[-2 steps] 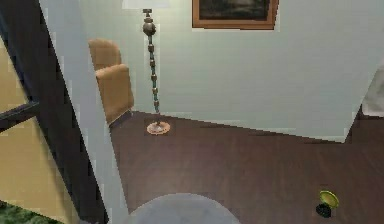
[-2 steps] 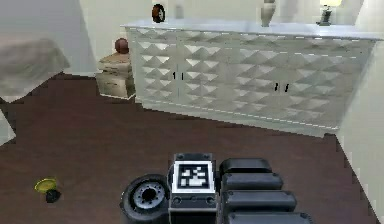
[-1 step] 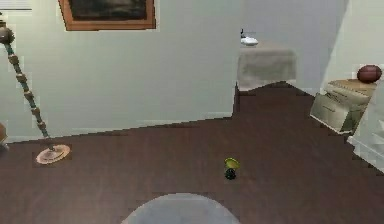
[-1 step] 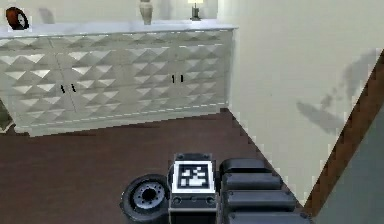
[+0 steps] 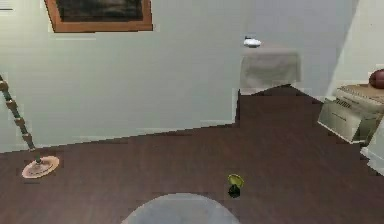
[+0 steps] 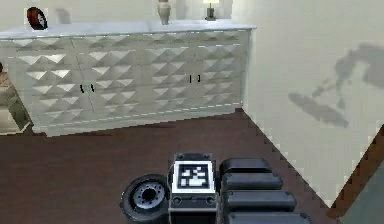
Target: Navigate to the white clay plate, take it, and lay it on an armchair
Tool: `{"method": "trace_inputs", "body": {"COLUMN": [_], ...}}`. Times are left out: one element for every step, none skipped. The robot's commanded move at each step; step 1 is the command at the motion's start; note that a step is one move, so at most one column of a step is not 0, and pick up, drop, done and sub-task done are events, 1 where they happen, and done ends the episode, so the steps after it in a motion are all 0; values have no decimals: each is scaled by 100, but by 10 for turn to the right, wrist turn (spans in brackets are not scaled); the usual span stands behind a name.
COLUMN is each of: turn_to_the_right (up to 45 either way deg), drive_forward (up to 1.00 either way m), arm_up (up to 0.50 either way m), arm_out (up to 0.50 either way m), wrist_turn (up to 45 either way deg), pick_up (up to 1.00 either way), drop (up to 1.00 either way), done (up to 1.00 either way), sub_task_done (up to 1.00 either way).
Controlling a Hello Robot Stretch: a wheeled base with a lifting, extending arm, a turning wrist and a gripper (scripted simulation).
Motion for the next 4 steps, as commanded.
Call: {"method": "trace_inputs", "body": {"turn_to_the_right": [-240, -30, 0, -270], "drive_forward": [0, 0, 70, 0], "arm_up": [0, 0, 0, 0], "arm_out": [0, 0, 0, 0], "wrist_turn": [0, 0, 0, 0], "pick_up": [0, 0, 0, 0], "drop": [0, 0, 0, 0], "done": [0, 0, 0, 0], "sub_task_done": [0, 0, 0, 0]}}
